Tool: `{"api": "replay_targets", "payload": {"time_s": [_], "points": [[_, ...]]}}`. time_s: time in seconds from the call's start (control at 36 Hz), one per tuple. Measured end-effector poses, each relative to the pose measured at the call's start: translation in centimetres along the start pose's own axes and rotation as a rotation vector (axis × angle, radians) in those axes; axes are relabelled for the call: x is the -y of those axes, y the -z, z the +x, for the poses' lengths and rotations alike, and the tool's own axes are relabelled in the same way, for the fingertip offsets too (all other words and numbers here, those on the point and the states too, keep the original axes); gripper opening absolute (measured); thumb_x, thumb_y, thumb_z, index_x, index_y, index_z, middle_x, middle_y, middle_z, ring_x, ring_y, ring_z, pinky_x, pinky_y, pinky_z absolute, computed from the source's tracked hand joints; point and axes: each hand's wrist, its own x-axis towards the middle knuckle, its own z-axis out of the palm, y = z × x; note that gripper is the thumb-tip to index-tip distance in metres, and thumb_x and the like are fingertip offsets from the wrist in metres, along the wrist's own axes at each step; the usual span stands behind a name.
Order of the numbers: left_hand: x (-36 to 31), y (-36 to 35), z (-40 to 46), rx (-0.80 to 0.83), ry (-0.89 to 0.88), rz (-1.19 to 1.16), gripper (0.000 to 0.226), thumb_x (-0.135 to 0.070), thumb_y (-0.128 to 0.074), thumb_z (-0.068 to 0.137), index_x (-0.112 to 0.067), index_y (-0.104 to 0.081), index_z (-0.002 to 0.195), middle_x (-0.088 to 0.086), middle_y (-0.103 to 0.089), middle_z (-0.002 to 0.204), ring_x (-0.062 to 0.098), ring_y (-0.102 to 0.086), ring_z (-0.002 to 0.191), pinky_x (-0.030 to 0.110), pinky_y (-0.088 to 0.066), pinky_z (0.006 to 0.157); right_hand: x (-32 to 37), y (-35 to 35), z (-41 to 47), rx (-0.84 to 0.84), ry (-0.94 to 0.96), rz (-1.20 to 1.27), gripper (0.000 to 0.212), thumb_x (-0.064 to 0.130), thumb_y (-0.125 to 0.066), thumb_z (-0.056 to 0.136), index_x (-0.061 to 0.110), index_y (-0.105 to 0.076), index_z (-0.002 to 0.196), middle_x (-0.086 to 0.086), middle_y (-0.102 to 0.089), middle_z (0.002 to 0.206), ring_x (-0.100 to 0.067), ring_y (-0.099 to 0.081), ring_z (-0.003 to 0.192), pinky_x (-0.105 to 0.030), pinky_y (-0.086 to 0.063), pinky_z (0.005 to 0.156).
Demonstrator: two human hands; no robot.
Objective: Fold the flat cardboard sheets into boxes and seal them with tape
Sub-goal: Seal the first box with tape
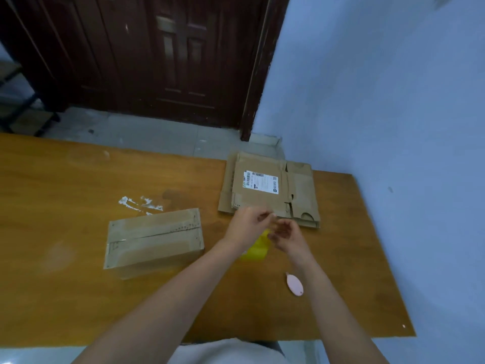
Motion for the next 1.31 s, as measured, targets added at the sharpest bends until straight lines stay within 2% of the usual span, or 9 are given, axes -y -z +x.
{"api": "replay_targets", "payload": {"time_s": [0.14, 0.25, 0.33, 0.44, 0.58, 0.75, 0.97, 1.17, 1.31], "points": [[-3.7, 3.1, 2.4, -0.162, 0.058, -0.274, 0.015, -0.017, -0.064, 0.089, -0.005, -0.070, 0.084, 0.009, -0.068, 0.074, 0.014, -0.067, 0.063, 0.032, -0.055, 0.062, 3.1, -0.2, -1.1, 0.190, 0.089, -0.056, 0.044, 0.033, -0.070, 0.072, 0.015, -0.059, 0.111, 0.004, -0.064, 0.103, -0.007, -0.059, 0.097, -0.018, -0.047, 0.082], [-5.3, 5.7, 4.3, -0.209, 0.140, -0.398, 0.014, -0.018, -0.064, 0.089, -0.016, -0.068, 0.076, 0.002, -0.067, 0.071, 0.013, -0.067, 0.062, 0.031, -0.055, 0.058, 5.2, -1.3, -1.5, 0.197, 0.211, -0.213, 0.044, 0.025, -0.076, 0.076, 0.014, -0.058, 0.115, 0.001, -0.065, 0.110, -0.012, -0.059, 0.103, -0.026, -0.047, 0.088], [-5.6, 8.5, 5.3, -0.301, 0.179, -0.524, 0.016, -0.013, -0.061, 0.091, -0.013, -0.065, 0.076, 0.005, -0.065, 0.067, 0.015, -0.064, 0.056, 0.027, -0.054, 0.052, 6.8, -2.1, -2.3, 0.211, 0.250, -0.199, 0.064, 0.042, -0.077, 0.066, 0.024, -0.056, 0.123, 0.005, -0.065, 0.114, -0.012, -0.062, 0.106, -0.032, -0.050, 0.092], [-4.9, 10.9, 5.8, -0.330, 0.198, -0.571, 0.019, -0.009, -0.058, 0.091, -0.006, -0.062, 0.073, 0.002, -0.064, 0.057, 0.013, -0.062, 0.047, 0.025, -0.050, 0.046, 8.6, -3.2, -3.4, 0.311, 0.301, -0.098, 0.037, 0.030, -0.067, 0.079, 0.026, -0.058, 0.115, 0.002, -0.067, 0.108, -0.013, -0.065, 0.100, -0.025, -0.054, 0.080], [-2.8, 12.6, 5.9, -0.387, 0.224, -0.525, 0.020, -0.007, -0.063, 0.087, -0.008, -0.067, 0.068, -0.002, -0.066, 0.053, 0.016, -0.060, 0.056, 0.026, -0.049, 0.063, 10.0, -5.0, -4.6, 0.324, 0.351, 0.012, 0.032, 0.023, -0.057, 0.085, 0.007, -0.060, 0.113, -0.001, -0.068, 0.097, -0.011, -0.067, 0.088, -0.022, -0.054, 0.072], [-0.5, 13.3, 5.1, -0.410, 0.293, -0.498, 0.023, -0.008, -0.062, 0.087, -0.008, -0.066, 0.065, -0.001, -0.064, 0.050, 0.012, -0.059, 0.045, 0.023, -0.043, 0.051, 11.5, -6.9, -5.2, 0.280, 0.280, 0.011, 0.010, 0.014, -0.053, 0.094, 0.012, -0.063, 0.093, 0.005, -0.065, 0.077, -0.001, -0.061, 0.064, -0.015, -0.049, 0.058], [1.2, 14.2, 5.0, -0.426, 0.377, -0.448, 0.024, -0.002, -0.061, 0.088, -0.002, -0.061, 0.064, -0.003, -0.054, 0.039, 0.008, -0.048, 0.033, 0.015, -0.038, 0.037, 12.2, -9.0, -6.0, 0.335, 0.040, -0.236, 0.033, 0.033, -0.054, 0.093, 0.003, -0.061, 0.100, -0.005, -0.059, 0.082, -0.016, -0.057, 0.070, -0.024, -0.047, 0.061], [4.5, 12.7, 4.0, -0.354, 0.444, -0.327, 0.014, -0.010, -0.066, 0.087, -0.007, -0.068, 0.073, 0.005, -0.060, 0.061, 0.017, -0.051, 0.054, 0.028, -0.046, 0.060, 10.6, -9.3, -5.6, 0.379, -0.162, -0.357, 0.040, 0.047, -0.054, 0.090, 0.011, -0.057, 0.108, -0.006, -0.064, 0.100, -0.019, -0.062, 0.087, -0.032, -0.050, 0.081], [6.4, 12.6, 3.4, -0.274, 0.461, -0.321, 0.021, -0.007, -0.070, 0.083, -0.008, -0.060, 0.102, -0.003, -0.064, 0.058, 0.012, -0.058, 0.057, 0.026, -0.050, 0.065, 8.4, -9.6, -6.6, 0.370, -0.207, -0.268, 0.035, 0.042, -0.053, 0.092, 0.011, -0.057, 0.107, -0.002, -0.063, 0.092, -0.014, -0.061, 0.080, -0.025, -0.049, 0.070]]}}
